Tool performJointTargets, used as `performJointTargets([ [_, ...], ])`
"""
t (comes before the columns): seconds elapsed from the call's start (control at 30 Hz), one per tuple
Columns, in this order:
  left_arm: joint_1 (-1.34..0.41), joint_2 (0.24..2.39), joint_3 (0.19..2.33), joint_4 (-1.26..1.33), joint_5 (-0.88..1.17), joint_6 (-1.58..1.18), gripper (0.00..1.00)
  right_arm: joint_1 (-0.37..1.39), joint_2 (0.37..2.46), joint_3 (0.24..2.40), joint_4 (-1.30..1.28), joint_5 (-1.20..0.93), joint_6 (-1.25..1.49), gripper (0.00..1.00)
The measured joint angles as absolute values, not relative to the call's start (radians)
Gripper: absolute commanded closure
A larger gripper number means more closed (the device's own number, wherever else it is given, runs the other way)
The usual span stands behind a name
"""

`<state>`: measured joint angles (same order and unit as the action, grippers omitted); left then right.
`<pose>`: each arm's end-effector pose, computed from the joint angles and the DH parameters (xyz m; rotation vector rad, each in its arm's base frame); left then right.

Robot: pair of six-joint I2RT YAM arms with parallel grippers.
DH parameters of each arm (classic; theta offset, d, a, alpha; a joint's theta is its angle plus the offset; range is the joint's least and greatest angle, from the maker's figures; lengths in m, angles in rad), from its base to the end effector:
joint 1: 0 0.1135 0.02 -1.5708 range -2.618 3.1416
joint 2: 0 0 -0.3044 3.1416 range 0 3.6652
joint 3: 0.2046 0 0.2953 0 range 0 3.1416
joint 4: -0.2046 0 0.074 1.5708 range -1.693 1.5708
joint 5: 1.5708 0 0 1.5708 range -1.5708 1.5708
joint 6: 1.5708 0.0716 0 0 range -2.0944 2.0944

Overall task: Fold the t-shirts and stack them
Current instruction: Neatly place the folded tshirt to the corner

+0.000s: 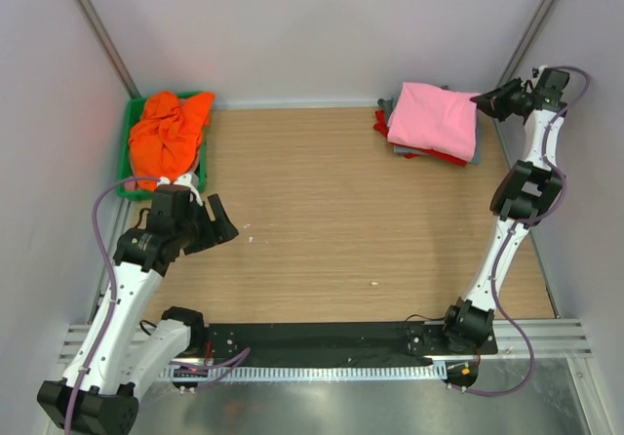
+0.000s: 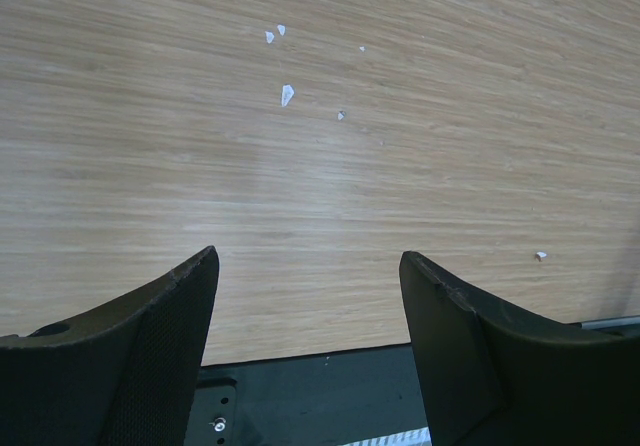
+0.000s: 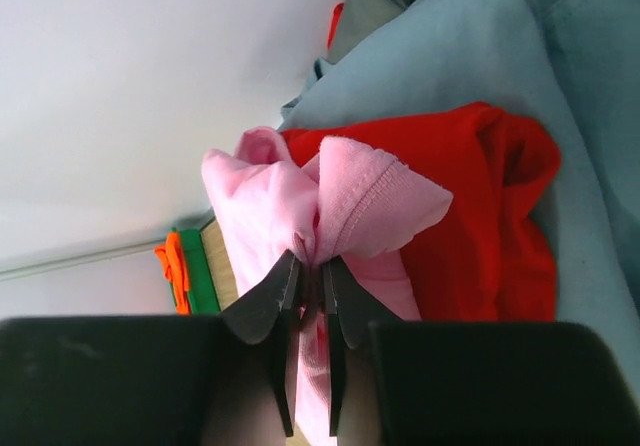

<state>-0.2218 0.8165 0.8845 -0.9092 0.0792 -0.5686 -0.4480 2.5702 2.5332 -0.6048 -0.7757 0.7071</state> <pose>0.1869 -0.0480 0.3065 -0.3877 2.4293 -0.4516 0.6233 -0.2439 0.2525 0.7961 2.0187 0.9989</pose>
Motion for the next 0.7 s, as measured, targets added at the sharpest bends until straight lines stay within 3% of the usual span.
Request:
performJointTargets([
  [0.03,-0.222,0.817,0.884,-0.909,0.079,-0.569,0.26,-0.447,2.576,2.533,-0.604,-0.769,0.707,0.8],
  [0.1,-0.222,0.817,0.884,-0.909,0.079,-0.569,0.26,-0.447,2.58,2.533,-0.609,-0.742,0.702,0.65],
  [0.17,-0.222,0.817,0.884,-0.909,0.079,-0.569,0.26,-0.447,2.58,2.533,-0.63,-0.696,0.69,0.44],
  [0.27,-0.222,0.816,0.884,-0.909,0.079,-0.569,0.26,-0.449,2.556,2.476,-0.648,-0.558,0.672,0.32],
  [0.43,-0.222,0.815,0.884,-0.909,0.08,-0.569,0.26,-0.456,2.45,2.318,-0.706,-0.394,0.661,0.25],
  [0.7,-0.222,0.809,0.884,-0.909,0.079,-0.569,0.26,-0.465,2.284,2.288,-0.848,-0.23,0.661,0.13],
])
